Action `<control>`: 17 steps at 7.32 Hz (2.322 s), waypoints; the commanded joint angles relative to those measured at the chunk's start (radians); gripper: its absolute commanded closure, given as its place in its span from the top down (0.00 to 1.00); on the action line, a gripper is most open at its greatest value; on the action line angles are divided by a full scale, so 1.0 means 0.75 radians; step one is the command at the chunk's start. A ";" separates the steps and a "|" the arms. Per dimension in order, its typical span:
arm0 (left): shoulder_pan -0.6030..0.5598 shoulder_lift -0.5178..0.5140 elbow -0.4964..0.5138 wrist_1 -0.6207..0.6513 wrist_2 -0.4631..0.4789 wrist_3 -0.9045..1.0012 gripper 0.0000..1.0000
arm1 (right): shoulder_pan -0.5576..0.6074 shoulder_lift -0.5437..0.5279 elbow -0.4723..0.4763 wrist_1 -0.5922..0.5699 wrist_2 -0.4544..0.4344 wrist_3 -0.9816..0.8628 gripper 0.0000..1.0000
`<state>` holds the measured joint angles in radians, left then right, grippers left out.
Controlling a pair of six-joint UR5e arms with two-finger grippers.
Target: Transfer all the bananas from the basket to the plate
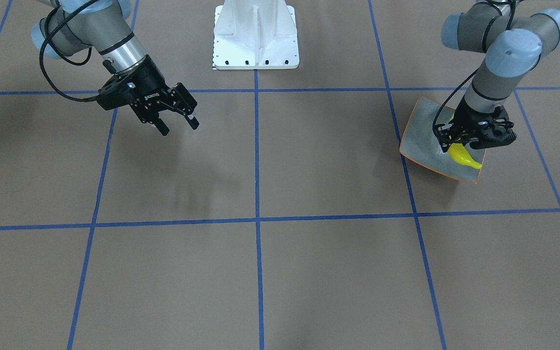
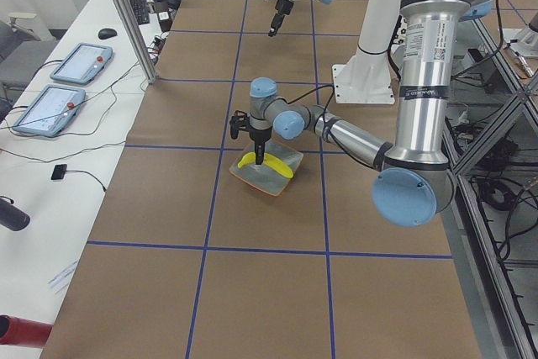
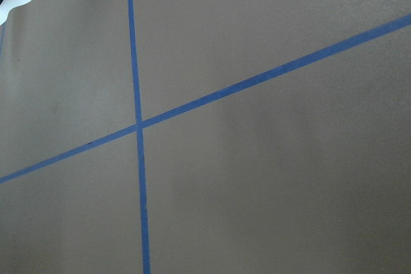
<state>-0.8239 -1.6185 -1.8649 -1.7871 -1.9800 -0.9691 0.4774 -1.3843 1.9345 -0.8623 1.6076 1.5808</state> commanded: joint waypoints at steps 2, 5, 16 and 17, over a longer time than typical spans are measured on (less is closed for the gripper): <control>-0.002 -0.004 0.038 0.000 0.002 0.004 0.00 | 0.000 0.003 -0.004 0.002 0.000 0.003 1.00; -0.002 -0.014 0.071 0.000 0.028 0.006 0.70 | 0.000 -0.001 -0.006 0.002 -0.002 0.001 1.00; -0.104 -0.090 -0.070 0.000 -0.084 0.006 1.00 | 0.642 -0.622 0.011 0.149 0.532 -0.774 1.00; -0.104 -0.090 -0.070 0.000 -0.084 0.006 1.00 | 0.846 -0.649 -0.122 0.218 0.720 -0.997 1.00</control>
<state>-0.9019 -1.6854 -1.9171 -1.7871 -2.0425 -0.9638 0.9265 -1.8173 1.9410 -0.7679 1.9723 1.0410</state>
